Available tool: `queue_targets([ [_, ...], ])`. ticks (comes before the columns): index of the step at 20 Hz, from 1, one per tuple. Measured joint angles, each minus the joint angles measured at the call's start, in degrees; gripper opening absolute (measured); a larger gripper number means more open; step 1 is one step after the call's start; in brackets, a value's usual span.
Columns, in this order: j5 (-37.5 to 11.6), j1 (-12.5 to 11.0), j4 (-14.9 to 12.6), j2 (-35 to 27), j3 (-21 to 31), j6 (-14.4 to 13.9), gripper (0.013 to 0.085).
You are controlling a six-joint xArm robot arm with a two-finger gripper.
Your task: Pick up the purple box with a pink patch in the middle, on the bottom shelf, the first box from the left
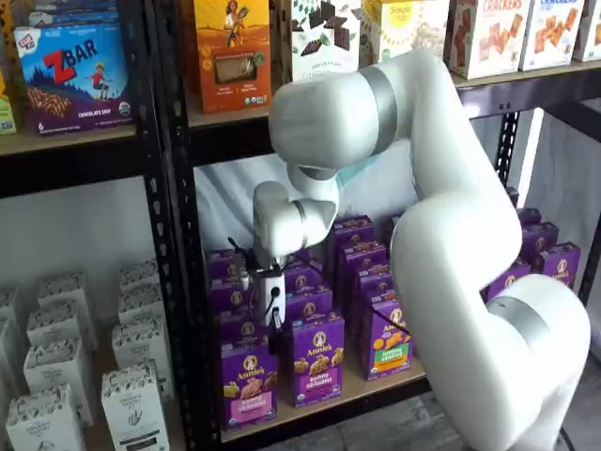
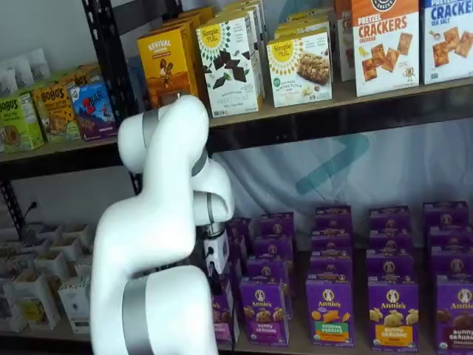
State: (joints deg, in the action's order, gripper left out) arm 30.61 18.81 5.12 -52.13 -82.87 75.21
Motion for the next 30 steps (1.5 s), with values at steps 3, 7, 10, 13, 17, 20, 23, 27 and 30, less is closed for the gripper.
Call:
queue_targets([
  [3,-0.41,0.32,-1.09,-1.56,-1.11,-1.23,0.085],
  [7,-1.21,0.83,-1.96,-3.92,-2.89,-2.46,0.085],
  [10,-1.61,1.09,-2.32,-5.48,-4.19,-3.03,0.085],
  [13,-1.8,1.17,-2.62,-6.78,-5.34,-3.37,0.085],
  [17,-2.09,1.22,-2.84,-8.19,-6.54,-3.61,0.085],
  [20,-2.52,1.29,-2.81,-8.83,-6.95,-3.64,0.085],
  [23,-3.1,1.38,-2.4,-9.2,-7.03,-3.36,0.085],
  [27,-3.59,1.4,-1.69,-9.32,-6.79,-2.72,0.085],
  [30,-3.77,1.35,-1.44,-9.29,-6.6,-2.47,0.077],
])
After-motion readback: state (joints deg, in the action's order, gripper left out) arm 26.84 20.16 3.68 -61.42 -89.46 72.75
